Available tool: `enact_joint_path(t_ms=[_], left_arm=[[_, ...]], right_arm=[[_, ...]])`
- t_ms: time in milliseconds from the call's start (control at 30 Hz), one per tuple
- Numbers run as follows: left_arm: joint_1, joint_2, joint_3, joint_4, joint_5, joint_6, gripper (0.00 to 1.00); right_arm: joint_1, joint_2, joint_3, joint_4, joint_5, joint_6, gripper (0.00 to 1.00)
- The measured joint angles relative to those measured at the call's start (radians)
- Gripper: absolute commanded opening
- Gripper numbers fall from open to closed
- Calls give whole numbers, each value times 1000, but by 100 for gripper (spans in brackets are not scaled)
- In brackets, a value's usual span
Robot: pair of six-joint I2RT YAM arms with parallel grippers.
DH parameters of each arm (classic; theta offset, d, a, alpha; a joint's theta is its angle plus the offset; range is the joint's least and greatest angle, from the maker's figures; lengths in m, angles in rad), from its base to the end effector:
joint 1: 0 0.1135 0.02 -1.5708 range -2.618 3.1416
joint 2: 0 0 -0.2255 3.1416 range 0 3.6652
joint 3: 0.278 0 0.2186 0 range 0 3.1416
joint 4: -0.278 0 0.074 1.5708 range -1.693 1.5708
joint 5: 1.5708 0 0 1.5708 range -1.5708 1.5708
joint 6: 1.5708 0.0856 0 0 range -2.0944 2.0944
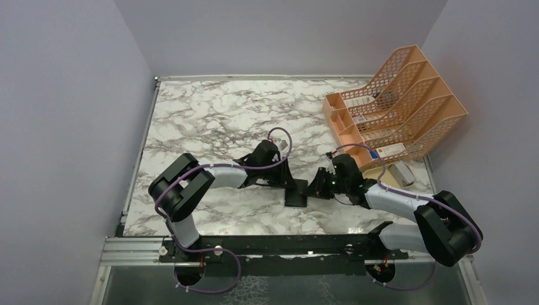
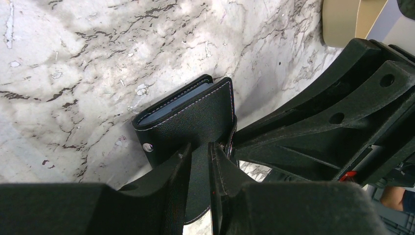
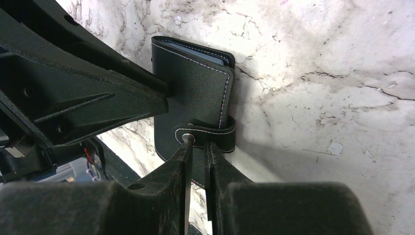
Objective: Put the credit cards into the card holder
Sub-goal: Close the card holder at the center of the board.
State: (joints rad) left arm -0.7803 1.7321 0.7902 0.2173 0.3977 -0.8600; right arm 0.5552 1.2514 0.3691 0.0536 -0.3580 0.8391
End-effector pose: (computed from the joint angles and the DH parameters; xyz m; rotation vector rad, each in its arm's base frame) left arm 0.2204 -0.2648 0.1000 0.1311 2.5856 -1.2034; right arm 0.1824 0.1485 0.0898 0.1874 2.6096 1.0140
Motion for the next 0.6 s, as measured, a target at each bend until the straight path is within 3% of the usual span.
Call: enact_joint_path(t_ms=[600], left_arm=[[-3,20,14,19,-2,-6,23]], right_arm=[[-1,83,86,-48,-34,-37,15]])
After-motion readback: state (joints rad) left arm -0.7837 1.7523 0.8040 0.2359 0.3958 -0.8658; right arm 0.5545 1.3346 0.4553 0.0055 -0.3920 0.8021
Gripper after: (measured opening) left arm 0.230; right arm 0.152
